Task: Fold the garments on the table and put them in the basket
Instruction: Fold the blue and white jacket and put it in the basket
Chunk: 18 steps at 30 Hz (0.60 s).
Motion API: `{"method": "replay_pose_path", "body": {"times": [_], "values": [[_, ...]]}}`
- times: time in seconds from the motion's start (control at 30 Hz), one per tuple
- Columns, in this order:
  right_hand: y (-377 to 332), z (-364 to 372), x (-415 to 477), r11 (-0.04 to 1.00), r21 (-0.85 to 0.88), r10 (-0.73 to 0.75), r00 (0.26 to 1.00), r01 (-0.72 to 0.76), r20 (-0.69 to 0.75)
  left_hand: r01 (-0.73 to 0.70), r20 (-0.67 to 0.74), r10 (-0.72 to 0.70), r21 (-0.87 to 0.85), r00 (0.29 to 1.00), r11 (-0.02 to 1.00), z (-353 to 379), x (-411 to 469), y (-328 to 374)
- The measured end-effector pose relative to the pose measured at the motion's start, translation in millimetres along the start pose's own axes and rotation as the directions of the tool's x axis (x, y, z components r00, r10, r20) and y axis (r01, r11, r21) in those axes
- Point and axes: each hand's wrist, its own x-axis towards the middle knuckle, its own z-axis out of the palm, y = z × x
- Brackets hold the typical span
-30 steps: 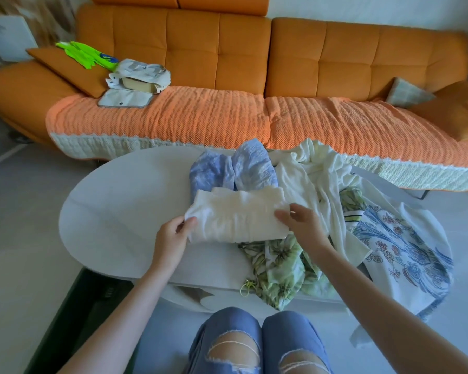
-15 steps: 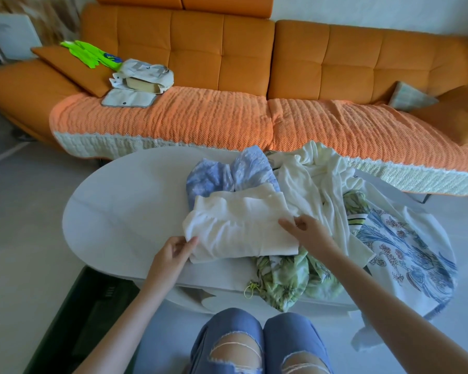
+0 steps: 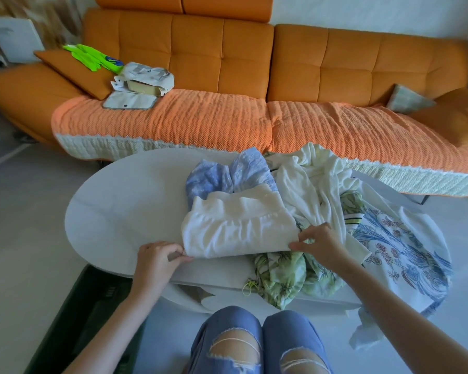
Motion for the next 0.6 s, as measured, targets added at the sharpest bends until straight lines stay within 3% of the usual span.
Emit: {"method": "replay_pose_path", "body": {"times": [0.13, 0.2, 0.27, 0.3, 0.47, 0.53, 0.6], "values": [[-1, 7, -3, 0.993, -0.118, 0.030, 0.997, -0.022, 0.070, 0.067, 0.140, -0.074, 0.057, 0.987, 0.996, 8, -8, -7], [-2, 1, -1, 0.998, -0.064, 0.028, 0.992, -0.021, 0.120, 0.224, 0.285, -0.185, -0.113, 0.941, 0.968, 4, -6, -5], [-7, -5, -2, 0.984, 0.161, 0.056, 0.987, -0.080, 0.150, 0.474, 0.423, -0.303, -0.395, 0.854, 0.787, -5, -1, 6], [-10, -5, -2, 0.966, 0.229, 0.083, 0.984, -0.118, 0.159, 0.533, 0.420, -0.351, -0.483, 0.837, 0.695, -8, 3, 14], [-16, 14, 5, 0.948, 0.306, 0.085, 0.996, -0.093, 0.038, 0.491, 0.243, -0.427, -0.476, 0.871, 0.730, 5, 15, 36], [-15, 18, 6, 0.961, 0.264, 0.104, 0.991, -0.080, -0.078, 0.493, 0.169, -0.470, -0.430, 0.867, 0.756, 13, 18, 35], [-12, 20, 6, 0.995, 0.086, 0.068, 0.987, -0.056, -0.146, 0.494, 0.152, -0.470, -0.297, 0.870, 0.818, 18, 19, 31]]}}
